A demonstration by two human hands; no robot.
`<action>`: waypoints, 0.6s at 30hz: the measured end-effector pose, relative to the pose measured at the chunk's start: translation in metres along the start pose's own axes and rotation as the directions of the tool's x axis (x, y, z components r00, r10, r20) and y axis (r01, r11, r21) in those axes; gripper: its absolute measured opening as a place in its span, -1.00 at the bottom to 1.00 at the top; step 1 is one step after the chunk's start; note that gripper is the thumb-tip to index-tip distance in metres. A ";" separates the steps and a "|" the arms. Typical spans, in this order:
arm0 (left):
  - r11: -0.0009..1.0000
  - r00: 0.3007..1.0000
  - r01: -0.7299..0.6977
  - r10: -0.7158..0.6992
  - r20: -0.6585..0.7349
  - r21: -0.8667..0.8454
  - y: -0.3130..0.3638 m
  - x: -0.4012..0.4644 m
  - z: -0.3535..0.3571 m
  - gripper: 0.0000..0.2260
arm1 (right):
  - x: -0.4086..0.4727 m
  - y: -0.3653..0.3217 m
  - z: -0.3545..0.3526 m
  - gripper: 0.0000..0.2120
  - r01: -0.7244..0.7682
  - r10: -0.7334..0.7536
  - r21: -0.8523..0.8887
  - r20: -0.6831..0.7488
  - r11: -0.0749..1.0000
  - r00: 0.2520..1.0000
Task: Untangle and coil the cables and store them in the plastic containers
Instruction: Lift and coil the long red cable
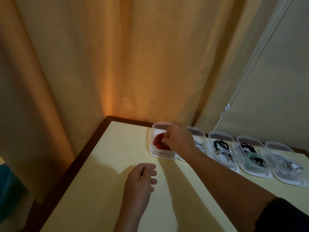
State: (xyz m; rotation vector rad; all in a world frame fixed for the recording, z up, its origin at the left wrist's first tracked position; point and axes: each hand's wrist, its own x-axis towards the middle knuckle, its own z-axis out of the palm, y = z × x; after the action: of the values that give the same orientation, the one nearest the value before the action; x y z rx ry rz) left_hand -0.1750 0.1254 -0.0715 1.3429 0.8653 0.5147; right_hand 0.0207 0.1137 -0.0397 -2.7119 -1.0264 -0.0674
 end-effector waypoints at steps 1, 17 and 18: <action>1.000 1.000 -0.001 0.001 -0.004 -0.001 0.000 0.000 0.000 -0.76 | -0.001 0.000 -0.001 -0.83 0.036 -0.036 -0.001 0.010 0.999 0.999; 0.995 0.992 -0.081 0.086 -0.096 0.060 0.006 0.000 -0.007 -0.72 | -0.023 0.010 0.002 -0.74 0.382 -0.399 0.152 0.110 0.912 0.910; 0.995 0.993 -0.079 0.084 -0.085 0.064 0.006 -0.001 -0.006 -0.72 | -0.025 0.009 0.004 -0.73 0.387 -0.401 0.130 0.115 0.913 0.909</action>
State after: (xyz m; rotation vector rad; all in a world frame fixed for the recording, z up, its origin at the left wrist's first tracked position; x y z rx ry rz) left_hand -0.1790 0.1295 -0.0660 1.4241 0.9067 0.6186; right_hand 0.0080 0.0920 -0.0484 -2.4021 -1.5626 0.1049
